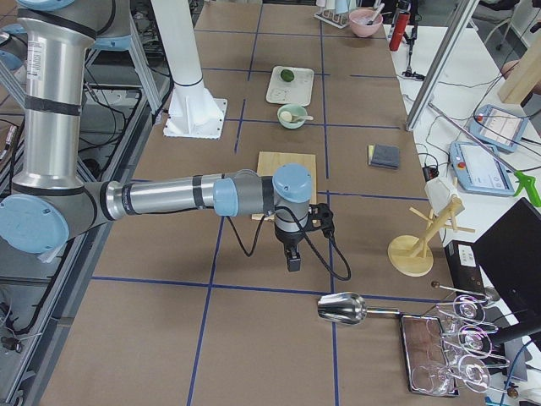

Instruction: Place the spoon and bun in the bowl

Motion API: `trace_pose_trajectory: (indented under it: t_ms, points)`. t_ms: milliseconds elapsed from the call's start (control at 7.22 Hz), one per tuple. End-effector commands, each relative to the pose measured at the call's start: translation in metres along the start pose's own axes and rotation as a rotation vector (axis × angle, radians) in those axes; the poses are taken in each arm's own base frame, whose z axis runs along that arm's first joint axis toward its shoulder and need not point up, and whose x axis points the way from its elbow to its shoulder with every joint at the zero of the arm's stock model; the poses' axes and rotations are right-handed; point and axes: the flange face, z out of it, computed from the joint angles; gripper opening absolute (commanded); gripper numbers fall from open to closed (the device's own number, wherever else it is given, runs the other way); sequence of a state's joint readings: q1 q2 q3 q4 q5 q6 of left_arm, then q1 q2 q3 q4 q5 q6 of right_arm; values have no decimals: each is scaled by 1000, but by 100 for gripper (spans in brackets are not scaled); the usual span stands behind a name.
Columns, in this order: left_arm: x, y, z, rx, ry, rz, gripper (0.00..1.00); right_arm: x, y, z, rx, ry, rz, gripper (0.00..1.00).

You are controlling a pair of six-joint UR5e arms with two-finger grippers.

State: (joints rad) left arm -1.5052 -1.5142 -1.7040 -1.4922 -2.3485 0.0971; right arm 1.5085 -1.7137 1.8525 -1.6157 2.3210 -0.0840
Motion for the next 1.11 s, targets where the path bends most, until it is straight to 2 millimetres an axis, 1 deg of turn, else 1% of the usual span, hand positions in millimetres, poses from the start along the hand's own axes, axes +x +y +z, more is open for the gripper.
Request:
trace_pose_trajectory:
  t_ms: [0,138,277,415,554,692,831,969]
  points:
    - [13,0,-16,-21,-2,-25,100,2,1,10,-14,-71,36,100]
    - [9,-5,-14,-21,2,-26,100,4,0,13,-16,-75,37,100]
    - [7,-6,-12,-13,0,-16,100,10,7,18,-24,-73,46,100]
    - [7,-6,-13,14,2,8,100,15,9,23,-33,-67,41,100]
    - [9,-9,-14,21,4,13,100,10,5,16,-17,-64,27,100]
    - [14,-17,-21,28,-1,16,100,2,5,6,0,-55,9,100]
    - [15,-20,-26,39,1,19,100,-1,4,2,7,-51,3,100]
    - [10,-18,-35,59,13,6,100,0,6,3,4,-52,6,100]
